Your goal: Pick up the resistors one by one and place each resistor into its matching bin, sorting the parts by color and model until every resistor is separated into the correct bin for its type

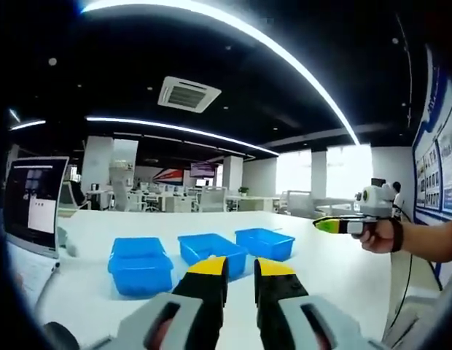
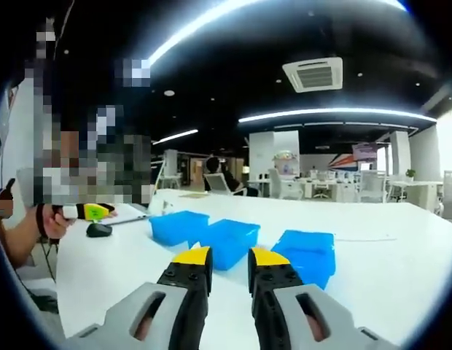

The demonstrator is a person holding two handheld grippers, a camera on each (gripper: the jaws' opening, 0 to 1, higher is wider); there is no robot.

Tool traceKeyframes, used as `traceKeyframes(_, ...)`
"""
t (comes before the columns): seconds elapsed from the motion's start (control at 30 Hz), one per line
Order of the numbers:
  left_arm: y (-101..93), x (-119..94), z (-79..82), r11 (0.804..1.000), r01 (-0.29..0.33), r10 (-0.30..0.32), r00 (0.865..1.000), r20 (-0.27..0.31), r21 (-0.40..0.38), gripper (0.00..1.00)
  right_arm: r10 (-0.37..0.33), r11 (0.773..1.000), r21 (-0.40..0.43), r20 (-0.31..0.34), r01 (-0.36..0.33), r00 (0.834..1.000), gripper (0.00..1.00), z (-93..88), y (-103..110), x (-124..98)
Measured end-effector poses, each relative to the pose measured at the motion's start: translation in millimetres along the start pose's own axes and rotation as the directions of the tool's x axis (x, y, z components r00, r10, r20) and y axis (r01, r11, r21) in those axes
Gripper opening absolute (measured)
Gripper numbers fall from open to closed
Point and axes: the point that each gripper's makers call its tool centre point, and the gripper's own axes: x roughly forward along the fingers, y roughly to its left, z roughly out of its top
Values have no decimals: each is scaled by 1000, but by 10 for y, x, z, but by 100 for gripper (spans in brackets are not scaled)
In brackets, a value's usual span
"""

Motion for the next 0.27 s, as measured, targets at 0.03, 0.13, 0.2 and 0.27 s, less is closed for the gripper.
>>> traceKeyframes(0.03,4,8,-7,1000,0,0,1000,-2,-1,17,0,1000,1,-1,0,1000,22,-5,-3,4)
traceKeyframes(0.13,7,23,-11,1000,3,-3,1000,-5,-1,17,-3,1000,4,1,3,1000,22,-4,-19,11)
traceKeyframes(0.2,24,42,-6,1000,3,-3,1000,-6,-2,17,-6,1000,5,5,6,1000,22,6,-33,18)
traceKeyframes(0.27,27,51,5,1000,3,-3,1000,-7,-1,17,-8,1000,5,8,8,1000,22,19,-51,28)
